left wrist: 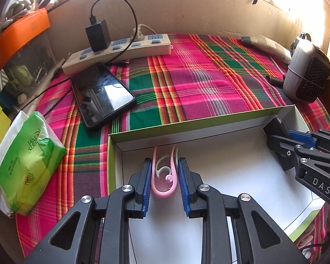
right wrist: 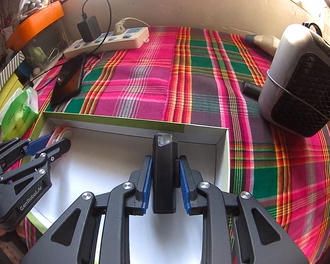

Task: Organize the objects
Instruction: 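Lift and carry the pink clip and black device over the white box, then open the left gripper to drop the pink clip while the right releases the black device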

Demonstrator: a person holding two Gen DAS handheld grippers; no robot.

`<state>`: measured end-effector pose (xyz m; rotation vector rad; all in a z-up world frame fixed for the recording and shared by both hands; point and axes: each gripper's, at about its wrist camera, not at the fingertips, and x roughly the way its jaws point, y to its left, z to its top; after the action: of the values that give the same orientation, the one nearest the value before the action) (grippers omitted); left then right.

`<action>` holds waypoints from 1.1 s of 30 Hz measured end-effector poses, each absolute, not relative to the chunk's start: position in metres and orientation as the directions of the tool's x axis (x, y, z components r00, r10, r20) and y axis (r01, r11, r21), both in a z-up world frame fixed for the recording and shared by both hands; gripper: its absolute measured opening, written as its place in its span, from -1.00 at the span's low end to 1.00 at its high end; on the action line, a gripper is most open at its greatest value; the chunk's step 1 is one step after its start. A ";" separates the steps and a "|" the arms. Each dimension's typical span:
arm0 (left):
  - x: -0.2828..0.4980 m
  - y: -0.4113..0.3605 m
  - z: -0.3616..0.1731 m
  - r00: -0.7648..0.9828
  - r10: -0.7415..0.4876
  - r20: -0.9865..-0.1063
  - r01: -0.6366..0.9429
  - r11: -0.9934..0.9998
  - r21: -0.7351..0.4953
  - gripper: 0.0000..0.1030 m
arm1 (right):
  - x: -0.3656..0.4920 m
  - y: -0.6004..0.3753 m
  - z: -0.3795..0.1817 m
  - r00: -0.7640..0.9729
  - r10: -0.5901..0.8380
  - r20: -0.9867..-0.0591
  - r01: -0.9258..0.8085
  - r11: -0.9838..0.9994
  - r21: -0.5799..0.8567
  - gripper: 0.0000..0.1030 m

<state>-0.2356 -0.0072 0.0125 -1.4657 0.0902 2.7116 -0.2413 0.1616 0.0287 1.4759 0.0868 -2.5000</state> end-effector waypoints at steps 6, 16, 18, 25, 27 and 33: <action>-0.235 -0.007 0.012 -0.548 0.020 -0.836 -0.078 -0.997 0.027 -0.57 | -0.241 0.161 0.028 -0.460 -0.181 -0.869 0.239 -0.968 0.076 -0.52; -0.232 -0.006 0.014 -0.549 0.029 -0.835 -0.079 -0.997 0.017 -0.45 | -0.238 0.158 0.029 -0.473 -0.178 -0.863 0.242 -0.968 0.067 -0.46; -0.230 -0.007 0.016 -0.553 0.031 -0.833 -0.077 -0.997 0.014 -0.44 | -0.236 0.158 0.030 -0.477 -0.178 -0.861 0.242 -0.968 0.066 -0.33; -0.220 -0.007 0.020 -0.560 0.028 -0.828 -0.074 -0.997 0.016 -0.43 | -0.229 0.159 0.034 -0.494 -0.184 -0.850 0.232 -0.970 0.075 -0.23; -0.216 -0.007 0.022 -0.566 0.028 -0.824 -0.074 -0.997 0.017 -0.43 | -0.226 0.159 0.035 -0.497 -0.185 -0.848 0.231 -0.970 0.076 -0.23; -0.201 -0.008 0.033 -0.588 0.025 -0.808 -0.071 -0.997 0.021 -0.43 | -0.214 0.160 0.042 -0.520 -0.198 -0.831 0.233 -0.969 0.085 -0.23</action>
<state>-0.2014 -0.0078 0.0326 -1.3992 0.0795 2.7511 -0.2143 0.1602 0.0419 1.3831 0.0532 -2.5414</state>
